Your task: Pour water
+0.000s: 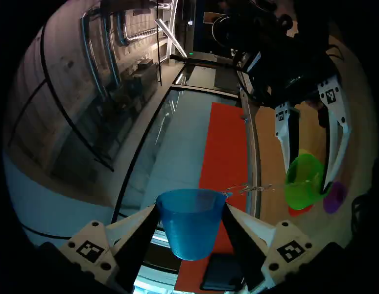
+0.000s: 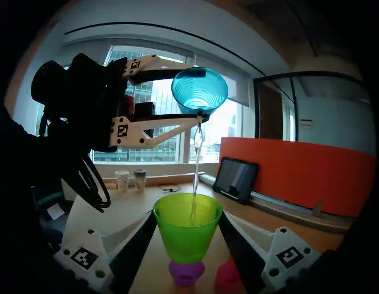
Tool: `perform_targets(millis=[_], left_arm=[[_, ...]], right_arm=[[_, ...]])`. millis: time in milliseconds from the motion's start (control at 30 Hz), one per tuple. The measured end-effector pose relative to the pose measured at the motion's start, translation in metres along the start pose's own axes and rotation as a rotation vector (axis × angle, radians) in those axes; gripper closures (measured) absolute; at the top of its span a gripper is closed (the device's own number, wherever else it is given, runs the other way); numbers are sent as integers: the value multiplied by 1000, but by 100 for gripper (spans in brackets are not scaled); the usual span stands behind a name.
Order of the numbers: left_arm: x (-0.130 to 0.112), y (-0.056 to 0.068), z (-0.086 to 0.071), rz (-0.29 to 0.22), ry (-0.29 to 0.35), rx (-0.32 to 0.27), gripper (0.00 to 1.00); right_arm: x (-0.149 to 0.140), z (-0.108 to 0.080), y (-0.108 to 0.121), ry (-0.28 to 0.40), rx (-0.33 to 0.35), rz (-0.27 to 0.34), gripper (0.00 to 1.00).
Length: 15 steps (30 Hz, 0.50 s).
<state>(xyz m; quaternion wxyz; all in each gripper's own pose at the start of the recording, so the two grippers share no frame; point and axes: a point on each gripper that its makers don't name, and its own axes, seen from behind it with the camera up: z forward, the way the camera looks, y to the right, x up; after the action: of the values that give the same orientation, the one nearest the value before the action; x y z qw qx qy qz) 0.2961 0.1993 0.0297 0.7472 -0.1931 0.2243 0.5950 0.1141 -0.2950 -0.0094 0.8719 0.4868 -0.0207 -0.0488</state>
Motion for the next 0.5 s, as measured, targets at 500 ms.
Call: perform_targets(millis=[500], left_arm=[[7,1,2,88,10,6,14]], right_arm=[[0,1,3,6,-7,3,9]])
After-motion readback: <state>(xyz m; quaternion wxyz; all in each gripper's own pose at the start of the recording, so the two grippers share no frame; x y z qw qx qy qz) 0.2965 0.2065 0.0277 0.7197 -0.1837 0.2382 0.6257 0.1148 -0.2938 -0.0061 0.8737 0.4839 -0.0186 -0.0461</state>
